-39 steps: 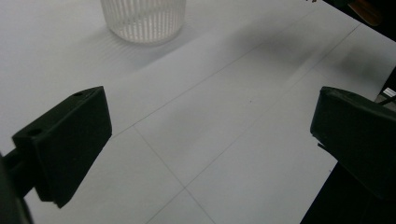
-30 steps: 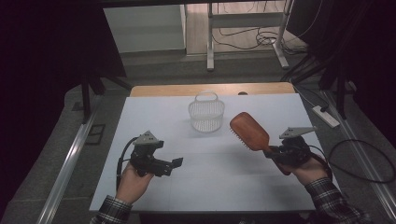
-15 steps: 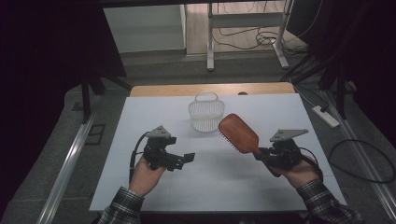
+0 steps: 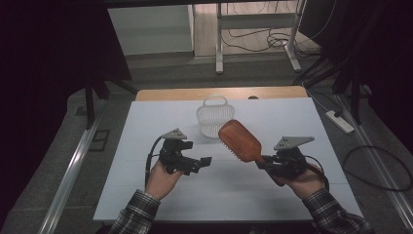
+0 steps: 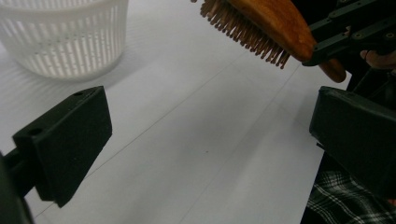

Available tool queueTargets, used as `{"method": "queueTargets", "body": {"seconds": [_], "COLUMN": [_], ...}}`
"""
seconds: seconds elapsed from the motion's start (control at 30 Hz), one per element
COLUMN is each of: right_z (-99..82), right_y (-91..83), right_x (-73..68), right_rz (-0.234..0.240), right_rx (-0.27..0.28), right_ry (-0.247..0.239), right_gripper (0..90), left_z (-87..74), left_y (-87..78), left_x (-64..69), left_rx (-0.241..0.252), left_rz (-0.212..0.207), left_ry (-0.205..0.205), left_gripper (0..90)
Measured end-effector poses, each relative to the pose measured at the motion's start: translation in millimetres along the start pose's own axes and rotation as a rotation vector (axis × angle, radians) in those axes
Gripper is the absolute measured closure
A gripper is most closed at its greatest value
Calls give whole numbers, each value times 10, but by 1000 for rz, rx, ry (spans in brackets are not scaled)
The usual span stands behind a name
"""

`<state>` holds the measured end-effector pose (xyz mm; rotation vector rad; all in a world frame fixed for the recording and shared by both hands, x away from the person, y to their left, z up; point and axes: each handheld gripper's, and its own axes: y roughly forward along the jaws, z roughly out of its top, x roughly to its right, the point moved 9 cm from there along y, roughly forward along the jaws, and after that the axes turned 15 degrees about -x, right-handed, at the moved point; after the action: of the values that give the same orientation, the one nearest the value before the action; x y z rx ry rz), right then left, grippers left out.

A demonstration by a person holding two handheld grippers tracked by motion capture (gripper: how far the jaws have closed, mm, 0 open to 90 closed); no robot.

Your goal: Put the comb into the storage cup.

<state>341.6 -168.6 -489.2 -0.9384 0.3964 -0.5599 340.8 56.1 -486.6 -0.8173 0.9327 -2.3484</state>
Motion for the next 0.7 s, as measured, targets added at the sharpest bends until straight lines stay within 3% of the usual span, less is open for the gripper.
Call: {"method": "queueTargets", "body": {"seconds": [0.3,0.7], "right_z": [56,109], "right_y": [32,73], "right_x": [-111,-247], "right_rz": [21,51], "right_rx": [12,27], "right_ry": [-17,-37], "right_gripper": [718,718], "left_z": [106,205], "left_y": [129,213], "left_x": [71,141], "left_rx": [5,21], "left_rz": [-73,-140], "left_ry": [-8,-17], "left_gripper": [2,1]}}
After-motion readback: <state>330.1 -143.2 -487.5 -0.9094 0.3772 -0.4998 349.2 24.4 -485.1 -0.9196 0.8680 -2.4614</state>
